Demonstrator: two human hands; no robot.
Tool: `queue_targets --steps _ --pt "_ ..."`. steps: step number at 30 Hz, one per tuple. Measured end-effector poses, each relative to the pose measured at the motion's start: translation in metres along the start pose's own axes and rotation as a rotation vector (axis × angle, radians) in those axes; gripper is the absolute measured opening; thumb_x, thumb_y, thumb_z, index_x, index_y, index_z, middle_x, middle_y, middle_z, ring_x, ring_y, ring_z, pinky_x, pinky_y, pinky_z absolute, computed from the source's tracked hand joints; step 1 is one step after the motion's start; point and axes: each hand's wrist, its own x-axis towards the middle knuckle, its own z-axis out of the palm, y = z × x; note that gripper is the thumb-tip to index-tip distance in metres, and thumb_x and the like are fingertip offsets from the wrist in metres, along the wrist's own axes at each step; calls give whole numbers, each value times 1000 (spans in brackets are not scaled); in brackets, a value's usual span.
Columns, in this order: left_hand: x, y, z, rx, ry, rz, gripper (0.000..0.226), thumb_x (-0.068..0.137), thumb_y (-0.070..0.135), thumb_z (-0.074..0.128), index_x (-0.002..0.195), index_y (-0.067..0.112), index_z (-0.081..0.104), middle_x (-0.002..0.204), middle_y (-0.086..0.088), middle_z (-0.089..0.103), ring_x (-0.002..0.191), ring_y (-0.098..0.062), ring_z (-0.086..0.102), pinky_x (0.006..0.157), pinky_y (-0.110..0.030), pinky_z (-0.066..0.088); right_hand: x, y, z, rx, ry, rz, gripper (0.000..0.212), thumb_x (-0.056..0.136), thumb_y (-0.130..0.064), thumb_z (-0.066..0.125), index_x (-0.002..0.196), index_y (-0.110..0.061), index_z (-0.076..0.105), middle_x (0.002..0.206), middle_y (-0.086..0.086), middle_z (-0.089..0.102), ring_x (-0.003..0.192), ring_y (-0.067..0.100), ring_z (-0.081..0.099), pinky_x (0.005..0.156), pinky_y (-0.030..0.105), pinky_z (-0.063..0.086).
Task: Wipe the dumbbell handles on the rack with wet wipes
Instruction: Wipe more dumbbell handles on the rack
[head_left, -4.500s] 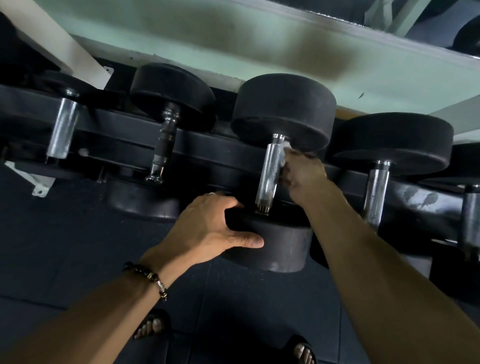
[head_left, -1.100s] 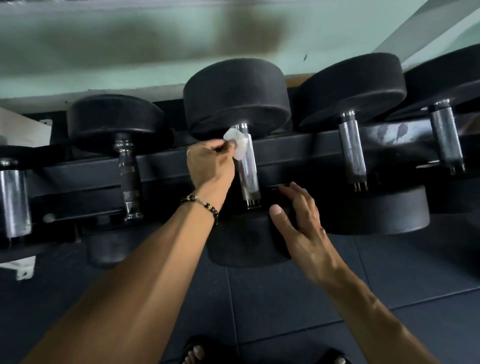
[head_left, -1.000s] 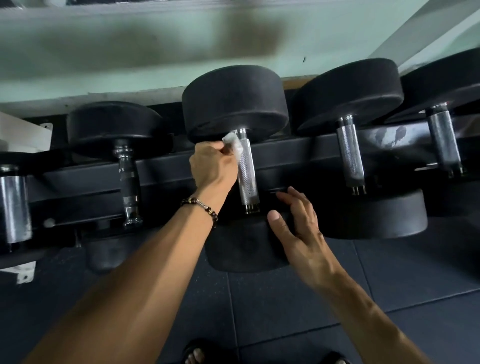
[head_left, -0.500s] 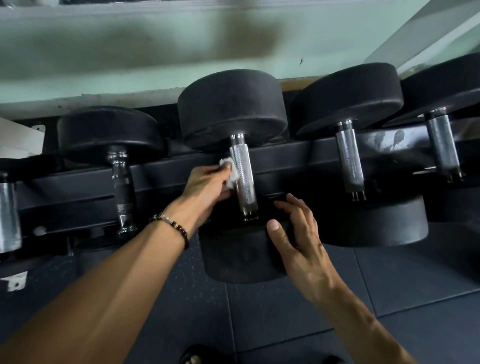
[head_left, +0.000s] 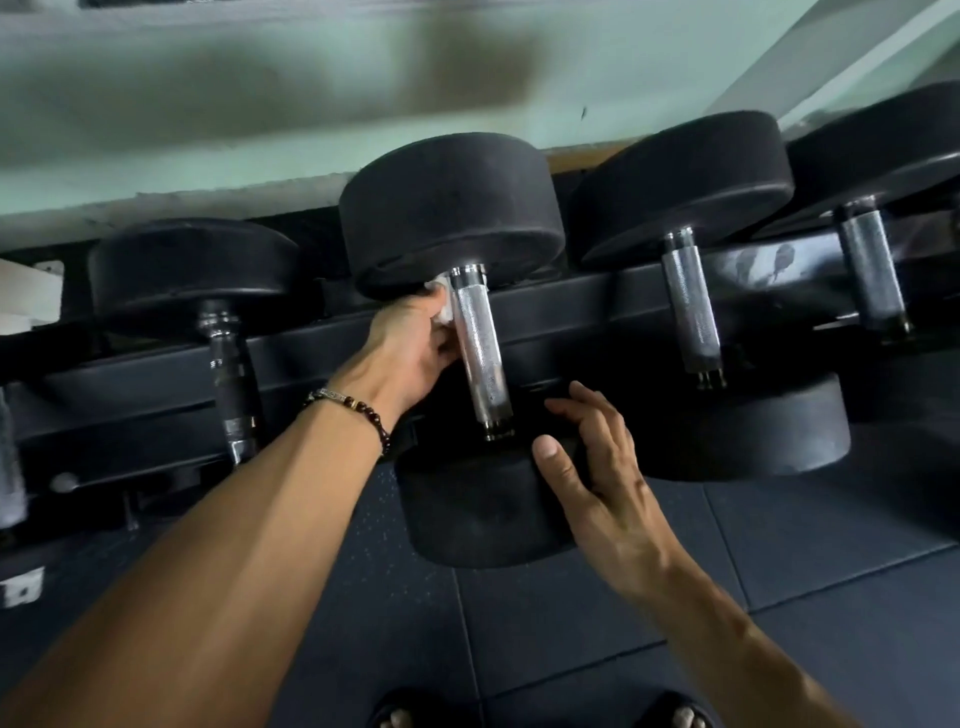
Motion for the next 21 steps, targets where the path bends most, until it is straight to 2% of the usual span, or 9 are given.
queue_targets --steps 3,7,9,12,13,16,18,20,21 --pt "-12 -15 -11 147 -54 -19 33 103 24 47 128 8 61 124 -8 68 107 -22 67 66 -28 60 -1 0 1 -22 36 -10 65 87 -66 39 135 -23 51 146 -18 31 139 -2 23 112 19 21" --pt "-24 -36 -50 548 -140 -71 33 93 27 65 123 14 67 117 -8 71 111 -26 67 96 -37 54 -2 -1 1 -17 28 -4 65 87 -66 39 135 -24 50 146 -18 30 140 2 24 113 26 24" --pt "-19 -32 -47 524 -142 -15 35 92 19 64 125 9 64 118 -10 70 115 -28 64 100 -40 52 -2 -2 1 -7 25 0 65 87 -66 38 135 -24 50 145 -19 30 139 2 25 113 27 25" --pt "-9 -12 -12 197 -73 39 34 102 11 43 132 3 57 125 -14 66 112 -28 63 80 -34 58 -1 -2 2 -13 33 -22 65 87 -65 39 134 -22 52 142 -19 31 137 -1 25 112 19 22" --pt "-10 -8 -4 133 -55 34 35 103 11 41 132 3 57 126 -14 66 111 -27 64 77 -33 57 0 -1 2 -21 32 -30 65 88 -65 39 134 -21 52 141 -19 31 137 -2 25 111 15 20" --pt "-32 -16 -14 366 -175 -74 37 98 5 39 122 6 67 119 -5 71 111 -16 67 94 -29 52 -1 1 1 -22 39 -26 65 88 -65 38 134 -22 52 141 -20 31 135 -3 26 109 11 20" --pt "-50 -21 -29 562 -317 -200 38 97 1 37 119 6 68 116 -1 72 107 -12 68 90 -22 54 -1 0 2 -18 41 -26 65 88 -66 38 134 -23 52 141 -21 31 135 -3 26 108 12 20" --pt "-47 -18 -33 657 -350 -166 35 94 -4 41 118 -2 67 113 -3 73 107 -15 68 95 -24 52 0 0 3 -23 42 -35 64 88 -65 38 134 -22 52 141 -19 32 135 -1 27 108 13 21" --pt "-41 -15 -30 629 -276 -87 33 91 -7 45 118 -7 65 112 -6 73 107 -17 68 99 -28 50 0 0 2 -27 41 -34 64 88 -65 38 133 -21 53 141 -18 32 135 0 27 109 14 21"
